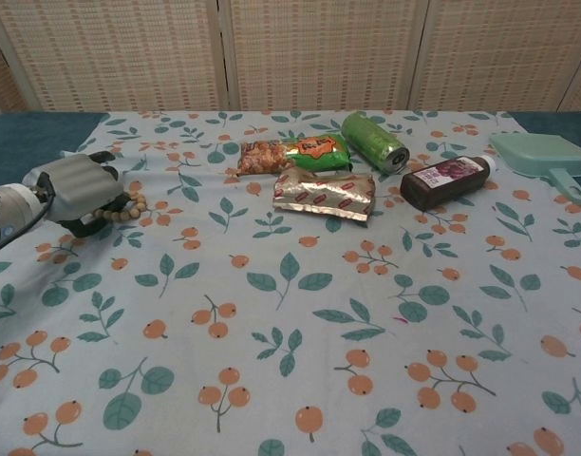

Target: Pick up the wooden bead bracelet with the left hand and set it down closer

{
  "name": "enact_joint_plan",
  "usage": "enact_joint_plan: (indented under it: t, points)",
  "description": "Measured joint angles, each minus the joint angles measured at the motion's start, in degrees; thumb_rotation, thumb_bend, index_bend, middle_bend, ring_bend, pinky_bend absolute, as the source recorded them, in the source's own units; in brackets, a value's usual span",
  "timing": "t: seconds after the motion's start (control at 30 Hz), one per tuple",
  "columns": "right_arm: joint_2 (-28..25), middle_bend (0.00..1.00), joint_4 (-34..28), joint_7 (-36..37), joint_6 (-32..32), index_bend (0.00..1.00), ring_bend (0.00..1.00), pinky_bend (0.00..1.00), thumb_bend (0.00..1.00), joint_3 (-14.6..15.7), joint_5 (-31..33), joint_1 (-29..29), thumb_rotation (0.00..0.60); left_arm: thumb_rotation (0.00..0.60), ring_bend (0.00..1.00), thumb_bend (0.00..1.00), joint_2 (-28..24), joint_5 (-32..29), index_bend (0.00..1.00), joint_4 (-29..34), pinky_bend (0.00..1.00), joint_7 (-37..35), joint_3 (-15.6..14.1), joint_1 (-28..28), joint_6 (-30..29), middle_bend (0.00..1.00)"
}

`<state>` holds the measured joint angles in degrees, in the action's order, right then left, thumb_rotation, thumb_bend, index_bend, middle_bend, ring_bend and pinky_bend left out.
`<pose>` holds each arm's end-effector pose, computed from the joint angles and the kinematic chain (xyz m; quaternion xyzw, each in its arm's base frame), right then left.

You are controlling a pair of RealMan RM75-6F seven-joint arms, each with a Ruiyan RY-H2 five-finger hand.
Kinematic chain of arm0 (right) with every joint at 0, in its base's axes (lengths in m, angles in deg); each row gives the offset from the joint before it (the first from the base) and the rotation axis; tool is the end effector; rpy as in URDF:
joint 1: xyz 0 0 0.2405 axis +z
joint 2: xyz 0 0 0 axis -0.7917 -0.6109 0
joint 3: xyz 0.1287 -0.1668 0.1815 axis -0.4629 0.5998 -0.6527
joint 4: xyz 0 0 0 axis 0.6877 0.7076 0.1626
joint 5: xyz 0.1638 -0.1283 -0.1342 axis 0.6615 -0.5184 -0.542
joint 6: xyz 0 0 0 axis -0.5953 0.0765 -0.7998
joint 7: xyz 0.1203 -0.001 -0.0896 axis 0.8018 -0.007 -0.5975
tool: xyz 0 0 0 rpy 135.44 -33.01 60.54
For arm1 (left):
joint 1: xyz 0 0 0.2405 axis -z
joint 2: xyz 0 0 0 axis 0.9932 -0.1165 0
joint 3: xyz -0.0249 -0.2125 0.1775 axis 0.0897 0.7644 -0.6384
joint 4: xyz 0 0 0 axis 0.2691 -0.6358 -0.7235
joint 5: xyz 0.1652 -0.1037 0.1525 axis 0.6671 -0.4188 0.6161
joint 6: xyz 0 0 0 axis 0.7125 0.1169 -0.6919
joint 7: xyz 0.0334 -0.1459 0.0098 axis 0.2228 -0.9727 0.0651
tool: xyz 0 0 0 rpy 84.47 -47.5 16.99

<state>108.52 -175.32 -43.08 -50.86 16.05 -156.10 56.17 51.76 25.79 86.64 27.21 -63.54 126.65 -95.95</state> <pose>-0.3143 -0.1521 0.1179 0.6711 -0.3985 0.3553 0.5143 -0.2975 0.4472 -0.0638 -0.8240 -0.1295 -0.1073 0.5411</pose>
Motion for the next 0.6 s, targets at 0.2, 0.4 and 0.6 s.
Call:
enact_joint_plan:
  t: [0.2, 0.4, 0.6]
  points:
    - [-0.13, 0.0, -0.01, 0.41, -0.17, 0.0, 0.0, 0.0, 0.15, 0.11, -0.3, -0.04, 0.321, 0.6, 0.31, 0.52, -0.35, -1.17, 0.64, 1.71, 0.0, 3.18, 0.41, -0.22, -2.64, 0.64]
    - [-0.32, 0.0, 0.01, 1.03, -0.4, 0.0, 0.0, 0.0, 0.15, 0.26, -0.67, -0.11, 0.319, 0.6, 0.38, 0.57, 2.15, 1.26, 0.72, -3.45, 0.02, 1.28, -0.29, -0.48, -9.28, 0.72]
    - [-0.42, 0.0, 0.02, 1.38, -0.26, 0.0, 0.0, 0.0, 0.15, 0.31, -0.75, -0.04, 0.319, 0.6, 0.39, 0.6, 4.13, 3.89, 0.72, -8.72, 0.02, -3.18, -1.0, 0.07, -13.27, 0.71]
